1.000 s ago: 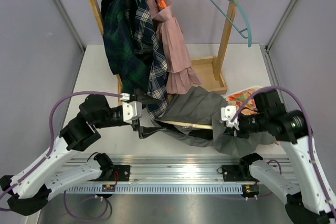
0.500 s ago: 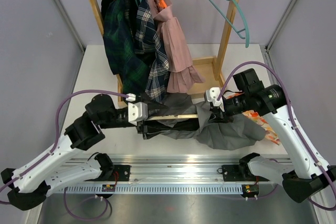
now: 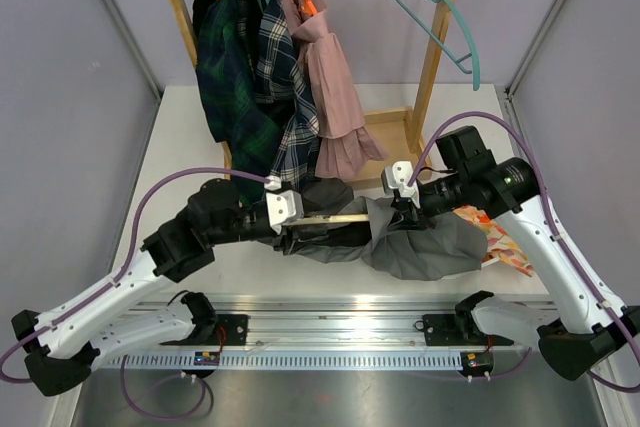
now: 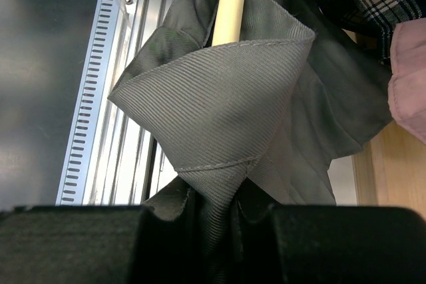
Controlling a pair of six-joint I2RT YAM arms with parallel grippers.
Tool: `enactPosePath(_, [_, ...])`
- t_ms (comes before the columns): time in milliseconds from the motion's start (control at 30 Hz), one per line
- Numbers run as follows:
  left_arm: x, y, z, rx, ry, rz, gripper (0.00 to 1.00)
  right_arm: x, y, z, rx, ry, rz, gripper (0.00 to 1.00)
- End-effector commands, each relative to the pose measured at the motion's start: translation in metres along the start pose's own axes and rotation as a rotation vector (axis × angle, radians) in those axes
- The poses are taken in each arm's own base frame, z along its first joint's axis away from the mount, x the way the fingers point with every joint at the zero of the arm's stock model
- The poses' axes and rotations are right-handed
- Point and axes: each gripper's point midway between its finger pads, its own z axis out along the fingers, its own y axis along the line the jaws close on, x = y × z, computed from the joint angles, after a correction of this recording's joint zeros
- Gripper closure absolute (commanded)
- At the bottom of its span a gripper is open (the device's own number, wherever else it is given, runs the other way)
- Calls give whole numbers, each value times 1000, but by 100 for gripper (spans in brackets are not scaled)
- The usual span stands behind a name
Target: Remove the skirt from the hanger
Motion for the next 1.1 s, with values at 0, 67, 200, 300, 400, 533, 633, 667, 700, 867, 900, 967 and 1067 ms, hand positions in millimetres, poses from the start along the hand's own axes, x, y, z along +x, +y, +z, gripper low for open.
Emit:
enactPosePath(0, [5,6,2,-26,5,31,46,-41,-4,-4,0,-123,-125,100])
enactPosePath(67, [12,9,2,-47,29,41,47,-42,-4,-4,-1,-125,-129,100])
enactPosePath(200, [23,13,0,-72,60,53,52,-41,-2,-3,-9,-125,-127,100])
enactPosePath(300, [24,14,-1,-81,58,60,64,-40,-1,-3,-10,-126,-127,100])
enactPosePath(400, [28,13,0,-74,65,55,75,-39,0,-3,-12,-123,-127,100])
enactPosePath(533, [28,8,1,-49,66,41,93,-35,1,-1,-17,-113,-127,100])
enactPosePath(633, [23,4,1,-30,50,22,100,-30,0,1,-16,-100,-132,100])
enactPosePath(667, [22,3,0,-27,44,15,100,-29,0,1,-16,-96,-131,100])
enactPosePath(700, [21,2,0,-22,41,11,100,-26,-1,2,-17,-92,-126,100])
enactPosePath(867, [21,3,-4,-65,37,-75,100,-28,-7,5,4,-106,-84,85])
enactPosePath(900, [22,5,-4,-84,39,-110,100,-29,-7,6,7,-108,-43,80])
enactPosePath(967, [26,13,-8,-148,49,-149,100,-36,-19,6,49,-129,-13,58])
enactPosePath(1067, [29,23,-16,-243,45,-216,100,-49,-36,2,131,-157,105,29])
